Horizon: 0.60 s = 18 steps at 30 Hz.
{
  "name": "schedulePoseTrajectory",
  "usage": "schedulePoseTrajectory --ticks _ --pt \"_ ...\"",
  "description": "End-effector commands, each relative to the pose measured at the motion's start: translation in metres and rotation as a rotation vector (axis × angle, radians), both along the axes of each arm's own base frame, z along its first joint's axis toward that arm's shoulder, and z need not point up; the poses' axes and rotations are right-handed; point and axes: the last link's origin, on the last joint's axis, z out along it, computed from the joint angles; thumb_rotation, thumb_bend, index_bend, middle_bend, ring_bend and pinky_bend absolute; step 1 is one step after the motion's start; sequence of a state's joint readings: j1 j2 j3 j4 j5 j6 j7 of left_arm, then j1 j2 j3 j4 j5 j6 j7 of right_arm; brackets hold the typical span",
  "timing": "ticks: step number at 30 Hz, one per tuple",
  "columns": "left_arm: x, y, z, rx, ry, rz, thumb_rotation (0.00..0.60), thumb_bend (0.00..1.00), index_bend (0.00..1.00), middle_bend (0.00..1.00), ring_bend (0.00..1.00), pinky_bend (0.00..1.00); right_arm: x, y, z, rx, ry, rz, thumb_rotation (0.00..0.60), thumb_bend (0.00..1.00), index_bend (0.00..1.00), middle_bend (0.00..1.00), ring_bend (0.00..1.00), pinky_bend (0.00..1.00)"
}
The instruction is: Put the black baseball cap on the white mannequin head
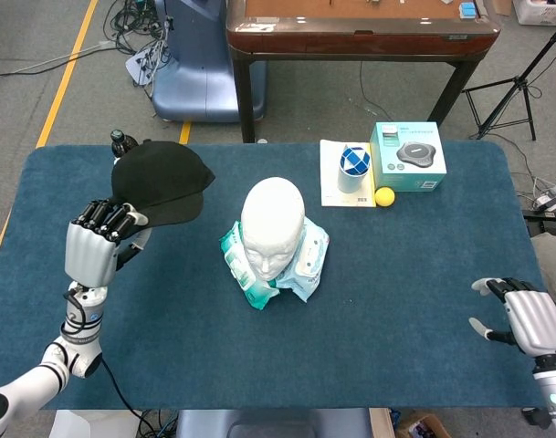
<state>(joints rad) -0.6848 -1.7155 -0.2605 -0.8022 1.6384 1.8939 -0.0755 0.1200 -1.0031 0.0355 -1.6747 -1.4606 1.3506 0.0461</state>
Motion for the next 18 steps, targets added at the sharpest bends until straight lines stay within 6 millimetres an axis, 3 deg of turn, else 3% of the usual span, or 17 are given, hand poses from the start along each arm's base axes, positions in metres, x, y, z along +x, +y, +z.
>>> schedulePoseTrajectory --ticks 1,7,15,18 --pt "0.03 0.002 0.005 0.018 0.011 -0.079 0.6 0.34 0.76 0.64 0.42 0.54 0.0 0.0 0.001 -0.004 -0.002 0.001 0.6 0.21 0.37 0.43 0.33 0.34" --pt "0.074 0.005 -0.004 -0.008 -0.003 -0.135 0.6 0.34 0.79 0.66 0.44 0.56 0.0 0.001 0.005 -0.017 -0.008 0.003 0.6 0.21 0.37 0.43 0.33 0.34" --pt "0.126 0.0 -0.033 -0.075 -0.006 -0.187 0.6 0.34 0.79 0.67 0.44 0.56 0.0 0.001 0.01 -0.032 -0.014 0.004 0.6 0.21 0.37 0.43 0.33 0.34" --pt "0.135 -0.006 -0.046 -0.096 -0.007 -0.195 0.6 0.34 0.79 0.67 0.44 0.56 0.0 0.001 0.012 -0.037 -0.017 0.004 0.6 0.21 0.37 0.43 0.33 0.34"
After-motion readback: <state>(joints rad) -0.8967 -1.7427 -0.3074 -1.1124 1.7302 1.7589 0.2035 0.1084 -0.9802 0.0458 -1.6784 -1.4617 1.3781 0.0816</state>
